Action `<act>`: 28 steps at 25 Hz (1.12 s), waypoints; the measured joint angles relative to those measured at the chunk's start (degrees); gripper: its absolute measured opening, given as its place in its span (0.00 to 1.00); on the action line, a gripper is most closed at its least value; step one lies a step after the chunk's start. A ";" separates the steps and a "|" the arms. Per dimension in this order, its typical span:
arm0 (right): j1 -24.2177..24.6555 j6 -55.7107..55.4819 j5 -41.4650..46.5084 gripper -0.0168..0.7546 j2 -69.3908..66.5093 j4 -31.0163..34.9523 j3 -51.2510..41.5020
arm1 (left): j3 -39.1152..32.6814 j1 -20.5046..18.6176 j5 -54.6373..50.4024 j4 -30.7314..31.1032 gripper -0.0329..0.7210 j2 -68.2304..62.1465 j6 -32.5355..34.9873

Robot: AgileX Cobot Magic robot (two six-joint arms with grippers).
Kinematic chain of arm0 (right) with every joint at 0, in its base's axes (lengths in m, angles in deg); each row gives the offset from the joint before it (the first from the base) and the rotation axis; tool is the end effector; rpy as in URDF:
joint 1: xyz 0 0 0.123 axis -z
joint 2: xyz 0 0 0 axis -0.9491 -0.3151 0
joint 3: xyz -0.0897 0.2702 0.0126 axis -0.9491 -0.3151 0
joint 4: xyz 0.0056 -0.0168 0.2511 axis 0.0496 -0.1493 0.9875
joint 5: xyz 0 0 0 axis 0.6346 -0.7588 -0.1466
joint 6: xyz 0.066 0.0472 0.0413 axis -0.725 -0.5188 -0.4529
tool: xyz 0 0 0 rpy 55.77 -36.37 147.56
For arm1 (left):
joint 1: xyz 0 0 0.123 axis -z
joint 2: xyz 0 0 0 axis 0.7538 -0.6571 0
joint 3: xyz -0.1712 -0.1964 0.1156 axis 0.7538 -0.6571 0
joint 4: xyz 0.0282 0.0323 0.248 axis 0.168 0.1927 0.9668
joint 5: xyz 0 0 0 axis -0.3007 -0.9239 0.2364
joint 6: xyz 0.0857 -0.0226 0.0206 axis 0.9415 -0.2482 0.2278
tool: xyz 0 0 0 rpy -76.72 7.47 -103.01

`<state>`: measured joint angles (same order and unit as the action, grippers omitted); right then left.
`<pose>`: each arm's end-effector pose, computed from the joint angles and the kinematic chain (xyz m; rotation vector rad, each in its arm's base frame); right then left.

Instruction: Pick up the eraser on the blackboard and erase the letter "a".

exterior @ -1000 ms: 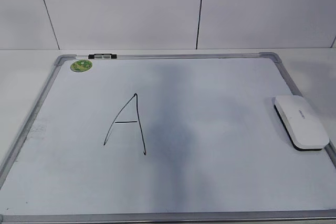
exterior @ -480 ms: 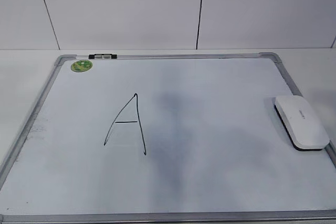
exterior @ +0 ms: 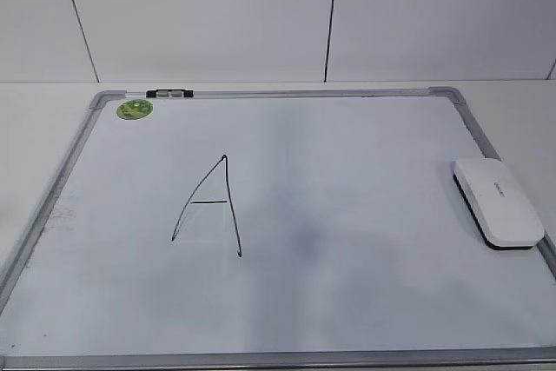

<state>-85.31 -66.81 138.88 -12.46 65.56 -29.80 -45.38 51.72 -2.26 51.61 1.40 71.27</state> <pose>-0.0164 -0.0089 0.3196 -0.0753 2.1684 0.1617 0.0046 -0.0243 0.3231 0.1586 2.2758 -0.3475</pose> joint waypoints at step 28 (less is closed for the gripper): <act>0.00 0.30 -6.17 0.77 6.64 -9.24 -11.88 | -11.86 0.00 9.42 12.12 0.53 13.86 0.00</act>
<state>-85.31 -66.50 132.71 -5.82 56.31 -41.68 -57.24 51.72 7.16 63.73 15.26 71.27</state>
